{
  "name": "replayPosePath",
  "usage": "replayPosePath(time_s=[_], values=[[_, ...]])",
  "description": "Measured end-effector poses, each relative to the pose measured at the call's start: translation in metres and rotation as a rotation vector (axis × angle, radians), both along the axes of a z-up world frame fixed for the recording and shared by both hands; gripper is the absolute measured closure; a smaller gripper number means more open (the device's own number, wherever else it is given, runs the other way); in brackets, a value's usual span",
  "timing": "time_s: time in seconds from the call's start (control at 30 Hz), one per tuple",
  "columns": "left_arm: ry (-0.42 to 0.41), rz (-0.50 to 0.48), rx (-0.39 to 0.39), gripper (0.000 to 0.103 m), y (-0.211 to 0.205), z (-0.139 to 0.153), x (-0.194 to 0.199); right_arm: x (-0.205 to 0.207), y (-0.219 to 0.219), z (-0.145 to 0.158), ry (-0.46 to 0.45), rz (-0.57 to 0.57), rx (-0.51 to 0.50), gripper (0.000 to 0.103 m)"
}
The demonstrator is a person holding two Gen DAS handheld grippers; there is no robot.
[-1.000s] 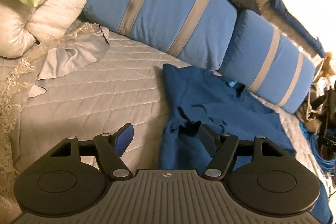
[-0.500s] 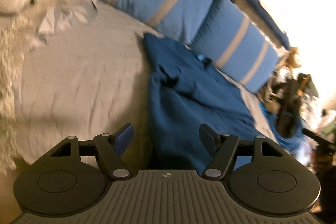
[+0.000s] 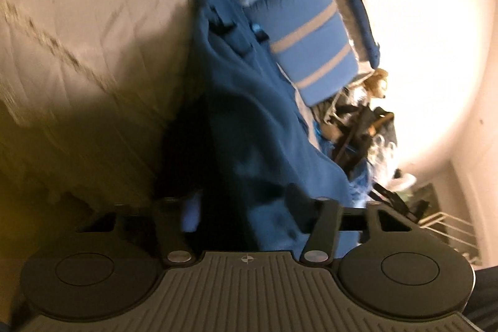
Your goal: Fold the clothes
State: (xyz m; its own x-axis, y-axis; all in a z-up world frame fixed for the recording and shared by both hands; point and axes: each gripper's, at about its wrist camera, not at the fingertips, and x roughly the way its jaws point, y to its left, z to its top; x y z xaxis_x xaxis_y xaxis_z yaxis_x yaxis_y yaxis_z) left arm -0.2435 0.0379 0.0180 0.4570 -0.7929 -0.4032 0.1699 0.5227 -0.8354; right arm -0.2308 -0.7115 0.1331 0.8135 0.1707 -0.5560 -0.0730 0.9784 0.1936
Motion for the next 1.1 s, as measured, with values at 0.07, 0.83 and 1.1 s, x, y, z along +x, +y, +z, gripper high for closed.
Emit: replayPosePath(time_s=[0.07, 0.83, 1.1], values=[[-0.024, -0.003, -0.003, 0.09, -0.004, 0.003, -0.003, -0.002, 0.0, 0.0, -0.001, -0.005, -0.006, 0.0], [-0.122, 0.078, 0.073, 0.098, 0.018, 0.058, 0.0, -0.024, -0.006, -0.084, 0.351, 0.252, 0.495, 0.022], [-0.07, 0.082, 0.079, 0.098, 0.019, 0.045, 0.004, -0.034, -0.01, -0.143, 0.458, 0.196, 0.849, 0.041]])
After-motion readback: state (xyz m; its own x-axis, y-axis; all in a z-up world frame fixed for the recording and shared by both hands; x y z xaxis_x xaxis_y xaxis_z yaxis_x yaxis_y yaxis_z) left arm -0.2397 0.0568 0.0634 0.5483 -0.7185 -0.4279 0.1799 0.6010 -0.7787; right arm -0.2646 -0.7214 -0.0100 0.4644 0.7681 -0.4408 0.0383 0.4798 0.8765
